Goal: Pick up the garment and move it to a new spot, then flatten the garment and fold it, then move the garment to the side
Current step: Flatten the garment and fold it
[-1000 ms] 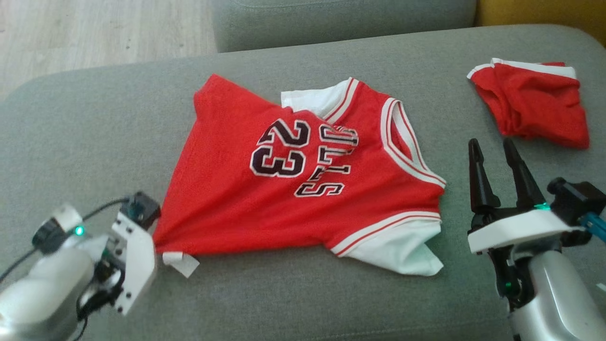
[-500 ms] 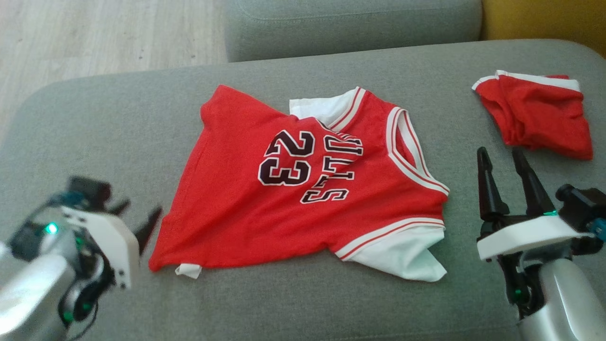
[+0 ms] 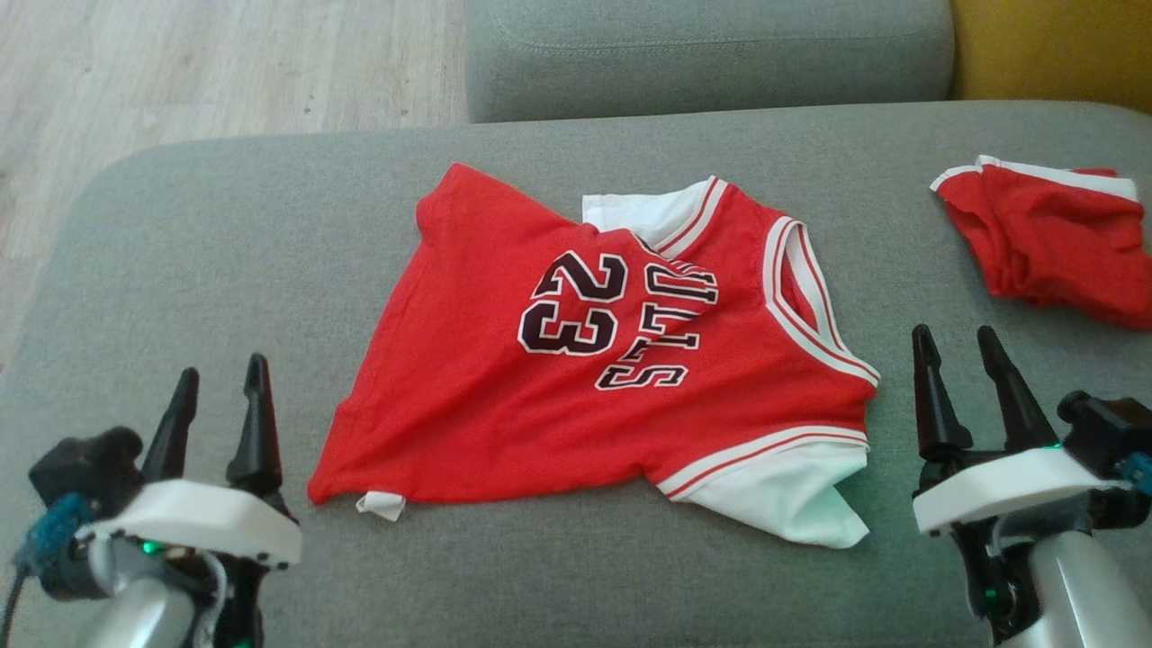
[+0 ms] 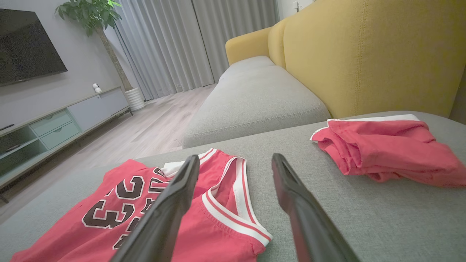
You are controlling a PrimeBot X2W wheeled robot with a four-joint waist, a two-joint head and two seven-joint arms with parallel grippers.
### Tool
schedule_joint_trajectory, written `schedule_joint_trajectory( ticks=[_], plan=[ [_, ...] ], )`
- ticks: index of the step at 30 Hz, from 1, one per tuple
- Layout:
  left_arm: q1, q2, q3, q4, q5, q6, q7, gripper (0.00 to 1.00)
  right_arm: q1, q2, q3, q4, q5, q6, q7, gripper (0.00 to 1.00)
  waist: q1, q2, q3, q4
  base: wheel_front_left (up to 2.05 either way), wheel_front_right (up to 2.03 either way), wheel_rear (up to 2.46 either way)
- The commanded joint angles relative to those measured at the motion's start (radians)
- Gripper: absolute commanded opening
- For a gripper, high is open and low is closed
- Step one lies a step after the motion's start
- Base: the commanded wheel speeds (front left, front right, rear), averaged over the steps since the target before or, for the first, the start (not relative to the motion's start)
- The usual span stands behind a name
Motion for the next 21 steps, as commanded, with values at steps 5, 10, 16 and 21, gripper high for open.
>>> schedule_joint_trajectory(
  ticks=[5,10,16,21],
  plan=[
    [0.031,-0.086,0.144,-0.039,0.106,-0.058,-0.012,1.00,-0.015,-0.010,0.022,-0.029,-0.006,-0.001,0.011,1.00,0.0000,0.0000,0.005,0.001,0.00,0.00,0.00],
    [0.036,-0.152,0.192,-0.022,0.172,-0.130,-0.012,1.00,-0.052,-0.027,0.028,-0.001,0.001,-0.001,0.075,1.00,0.0000,0.0000,0.027,0.006,0.00,0.00,0.00],
    [0.015,-0.208,0.210,0.016,0.224,-0.193,-0.012,1.00,-0.158,-0.036,0.008,0.152,0.031,-0.001,0.327,1.00,0.0000,0.0000,0.060,0.025,0.00,0.00,0.00],
    [0.002,-0.245,0.226,0.051,0.254,-0.229,-0.012,1.00,-0.227,-0.019,-0.021,0.272,0.049,-0.001,0.510,1.00,0.0000,0.0000,0.075,0.053,0.00,0.00,0.00]
  ],
)
